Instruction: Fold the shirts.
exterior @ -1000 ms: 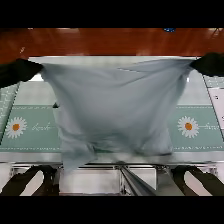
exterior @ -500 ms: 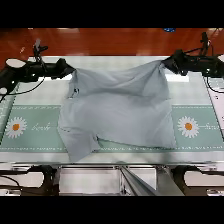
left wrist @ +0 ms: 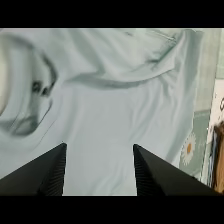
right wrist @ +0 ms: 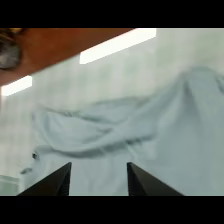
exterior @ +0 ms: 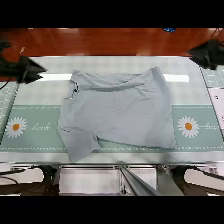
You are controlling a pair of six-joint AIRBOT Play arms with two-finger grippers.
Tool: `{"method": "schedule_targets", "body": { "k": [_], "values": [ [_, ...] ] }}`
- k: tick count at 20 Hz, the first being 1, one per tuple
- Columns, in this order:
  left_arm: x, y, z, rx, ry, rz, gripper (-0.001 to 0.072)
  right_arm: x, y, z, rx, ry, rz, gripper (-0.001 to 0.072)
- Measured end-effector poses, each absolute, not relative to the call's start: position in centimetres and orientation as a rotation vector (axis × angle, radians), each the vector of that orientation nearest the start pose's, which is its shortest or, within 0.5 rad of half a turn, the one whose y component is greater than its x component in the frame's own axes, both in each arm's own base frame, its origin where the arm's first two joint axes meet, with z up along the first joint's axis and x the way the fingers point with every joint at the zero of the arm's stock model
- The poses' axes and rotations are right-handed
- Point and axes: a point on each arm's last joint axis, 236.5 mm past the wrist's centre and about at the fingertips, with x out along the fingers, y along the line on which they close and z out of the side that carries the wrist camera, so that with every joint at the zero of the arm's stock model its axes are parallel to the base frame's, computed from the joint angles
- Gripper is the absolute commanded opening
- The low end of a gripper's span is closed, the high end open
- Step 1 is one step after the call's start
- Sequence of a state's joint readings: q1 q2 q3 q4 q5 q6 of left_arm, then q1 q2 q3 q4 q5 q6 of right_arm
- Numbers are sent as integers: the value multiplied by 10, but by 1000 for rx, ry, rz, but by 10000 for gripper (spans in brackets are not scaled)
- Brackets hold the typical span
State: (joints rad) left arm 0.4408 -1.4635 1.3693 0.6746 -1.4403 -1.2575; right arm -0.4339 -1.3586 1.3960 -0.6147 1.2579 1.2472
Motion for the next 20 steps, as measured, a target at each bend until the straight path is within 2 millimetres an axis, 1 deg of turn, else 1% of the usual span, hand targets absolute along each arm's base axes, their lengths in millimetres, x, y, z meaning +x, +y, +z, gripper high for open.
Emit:
{"method": "schedule_targets", "body": {
  "k": [1,2,3,4,5,7,9,10,11,13,15,18,20],
  "values": [
    [406,6,80,-801,1113,-407,511,435,-11,144,701,851,352,405],
    [389,11,73,-833,1122,-378,510,418,-13,136,692,864,321,406],
    [373,13,63,-872,1132,-345,511,401,-12,126,693,870,291,405],
    [357,15,48,-910,1144,-304,511,385,-8,115,702,875,268,405],
    [342,14,35,-944,1155,-278,510,368,-5,101,710,887,240,405],
    [314,8,8,-1000,1184,-241,510,337,8,77,738,916,223,405],
    [294,3,-16,-1047,1206,-205,510,311,23,60,762,943,227,405],
    [287,0,-24,-1065,1217,-196,510,302,28,54,768,948,228,405],
    [281,-2,-30,-1079,1229,-191,510,294,33,51,772,949,232,405],
    [270,-4,-44,-1086,1257,-171,509,285,39,48,775,944,236,405],
    [264,-5,-54,-1097,1283,-164,508,281,42,48,780,939,242,405],
    [258,-6,-68,-1108,1323,-153,508,279,45,48,787,932,246,405],
    [249,-5,-79,-1100,1368,-146,508,279,46,48,790,928,247,405]
  ]
}}
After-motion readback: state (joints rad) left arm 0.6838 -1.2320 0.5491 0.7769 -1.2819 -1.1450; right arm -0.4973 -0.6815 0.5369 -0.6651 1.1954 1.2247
